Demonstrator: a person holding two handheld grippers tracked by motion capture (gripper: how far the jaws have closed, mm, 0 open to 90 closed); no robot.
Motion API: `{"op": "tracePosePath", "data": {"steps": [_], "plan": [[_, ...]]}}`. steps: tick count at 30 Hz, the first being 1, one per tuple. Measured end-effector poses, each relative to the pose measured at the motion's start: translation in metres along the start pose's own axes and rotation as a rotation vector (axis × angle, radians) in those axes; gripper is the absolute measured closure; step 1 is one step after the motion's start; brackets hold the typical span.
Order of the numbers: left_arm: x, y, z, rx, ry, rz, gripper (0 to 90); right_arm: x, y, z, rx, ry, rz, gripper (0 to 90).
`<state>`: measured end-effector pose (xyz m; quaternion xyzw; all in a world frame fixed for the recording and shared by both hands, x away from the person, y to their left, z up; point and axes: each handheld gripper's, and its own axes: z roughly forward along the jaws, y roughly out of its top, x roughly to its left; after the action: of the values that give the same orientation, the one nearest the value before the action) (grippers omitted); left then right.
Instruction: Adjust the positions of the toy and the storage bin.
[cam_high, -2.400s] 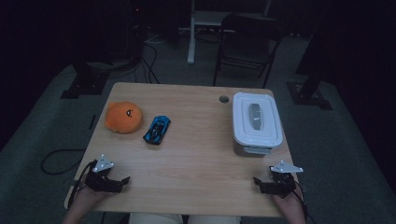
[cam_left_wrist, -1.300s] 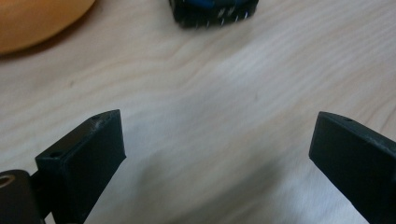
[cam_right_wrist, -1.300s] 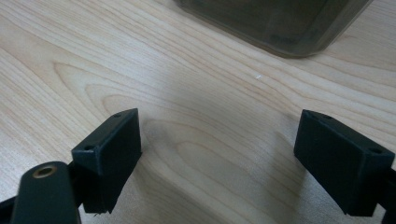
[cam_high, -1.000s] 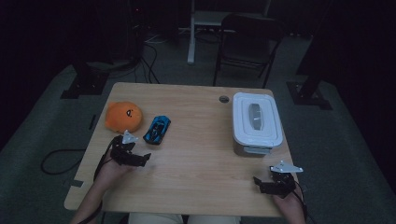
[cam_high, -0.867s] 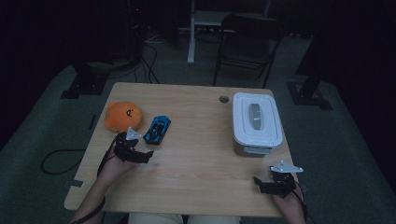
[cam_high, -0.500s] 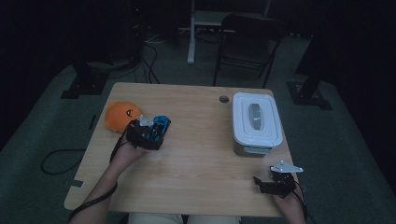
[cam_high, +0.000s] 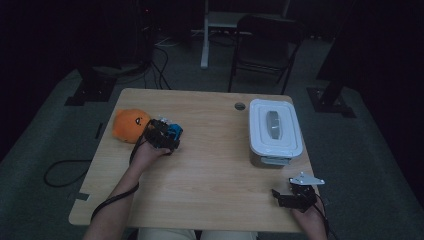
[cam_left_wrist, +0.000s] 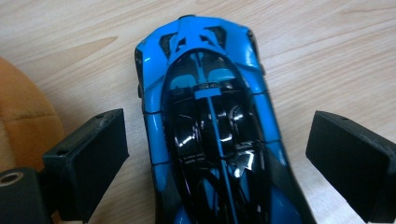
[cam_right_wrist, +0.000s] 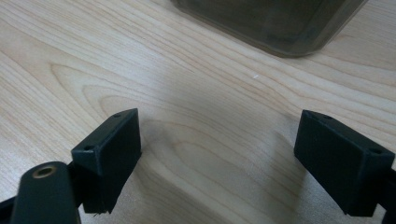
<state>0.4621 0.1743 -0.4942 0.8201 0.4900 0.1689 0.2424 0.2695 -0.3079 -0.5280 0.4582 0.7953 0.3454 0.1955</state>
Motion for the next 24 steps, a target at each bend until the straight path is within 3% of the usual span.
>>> {"op": "tracePosePath", "data": {"steps": [6, 10, 18, 21, 24], "plan": [[0.001, -0.001, 0.003, -0.002, -0.013, -0.018, 14.8, 0.000, 0.000, 0.000, 0.000, -0.001, 0.001, 14.3], [0.001, -0.001, 0.003, 0.002, 0.009, 0.015, 20.3, 0.000, 0.000, 0.000, 0.000, -0.001, 0.002, 14.4], [0.002, -0.002, 0.002, 0.019, -0.025, 0.008, 24.8, 0.000, 0.000, 0.000, -0.001, -0.004, 0.004, 14.7], [-0.001, -0.002, -0.001, 0.024, -0.016, 0.022, 26.8, 0.000, 0.000, 0.000, -0.001, -0.004, 0.005, 14.7], [-0.005, -0.004, -0.006, 0.013, -0.039, 0.041, 27.0, 0.000, 0.000, 0.000, -0.001, -0.004, 0.004, 14.7]]}}
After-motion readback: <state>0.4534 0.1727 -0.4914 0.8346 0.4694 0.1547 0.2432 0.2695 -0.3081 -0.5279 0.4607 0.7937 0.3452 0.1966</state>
